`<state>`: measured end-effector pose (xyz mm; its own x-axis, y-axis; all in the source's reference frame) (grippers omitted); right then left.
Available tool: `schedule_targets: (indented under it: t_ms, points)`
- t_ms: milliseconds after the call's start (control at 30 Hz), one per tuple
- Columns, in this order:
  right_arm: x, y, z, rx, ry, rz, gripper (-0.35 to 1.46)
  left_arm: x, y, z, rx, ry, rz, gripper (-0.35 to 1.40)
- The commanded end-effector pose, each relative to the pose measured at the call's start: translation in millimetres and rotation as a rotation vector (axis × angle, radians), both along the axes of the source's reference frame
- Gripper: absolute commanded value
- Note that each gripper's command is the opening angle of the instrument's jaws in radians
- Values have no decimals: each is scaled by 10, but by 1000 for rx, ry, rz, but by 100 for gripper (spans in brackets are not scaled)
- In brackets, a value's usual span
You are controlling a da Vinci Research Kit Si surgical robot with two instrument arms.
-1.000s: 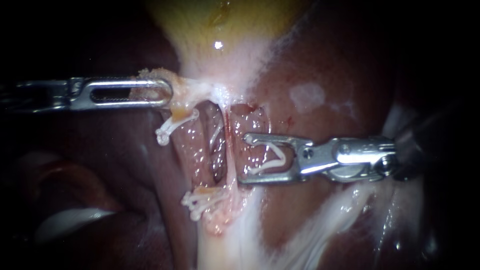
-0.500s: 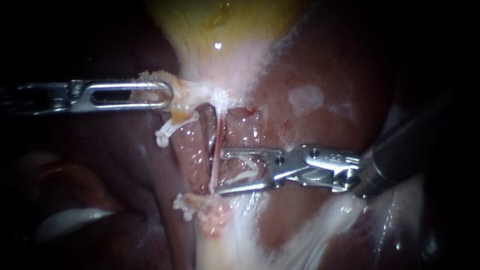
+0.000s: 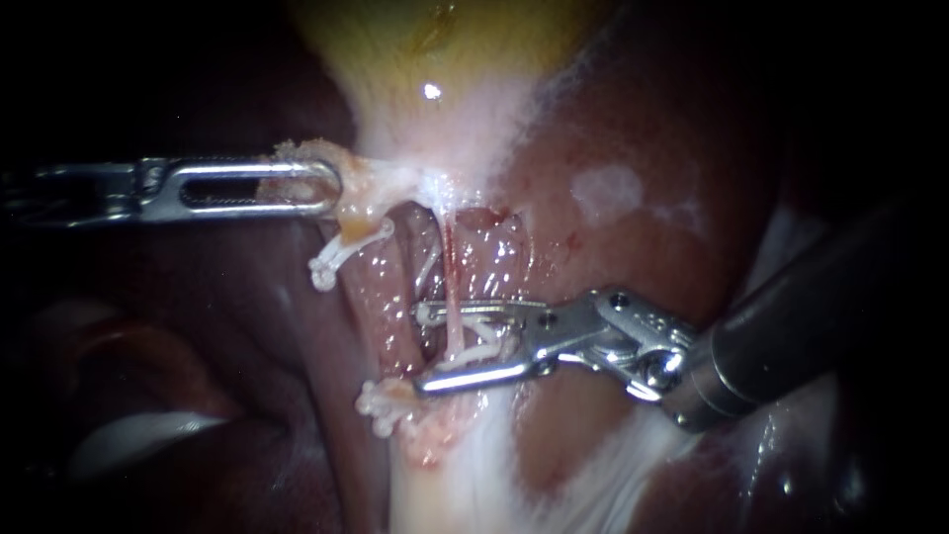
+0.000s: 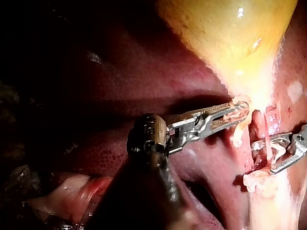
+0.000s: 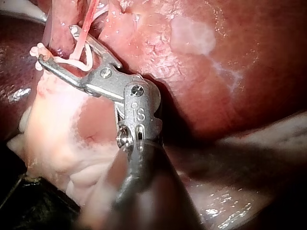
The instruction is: Clipping first clip right tube
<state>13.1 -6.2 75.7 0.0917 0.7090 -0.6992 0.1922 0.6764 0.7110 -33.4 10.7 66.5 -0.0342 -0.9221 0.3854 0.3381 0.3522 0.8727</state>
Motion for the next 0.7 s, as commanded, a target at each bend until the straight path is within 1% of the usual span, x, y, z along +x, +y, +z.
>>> schedule_targets:
  t_ms: [33, 200, 433, 567, 700]
  points:
    - [1, -1, -1, 7, 4, -3, 45, 0, 0, 0, 0, 0, 0, -35]
    - [1, -5, -4, 51, 39, -15, 44, 1, 0, 0, 0, 0, 0, -35]
    - [-1, -17, -15, 123, 79, -65, 40, 2, 1, 1, 0, 1, -1, -35]
    - [-2, -21, -19, 164, 91, -91, 36, 3, 1, 2, 0, 2, -2, -35]
    - [-2, -24, -20, 180, 89, -97, 32, 3, 2, 2, 0, 2, -3, -35]
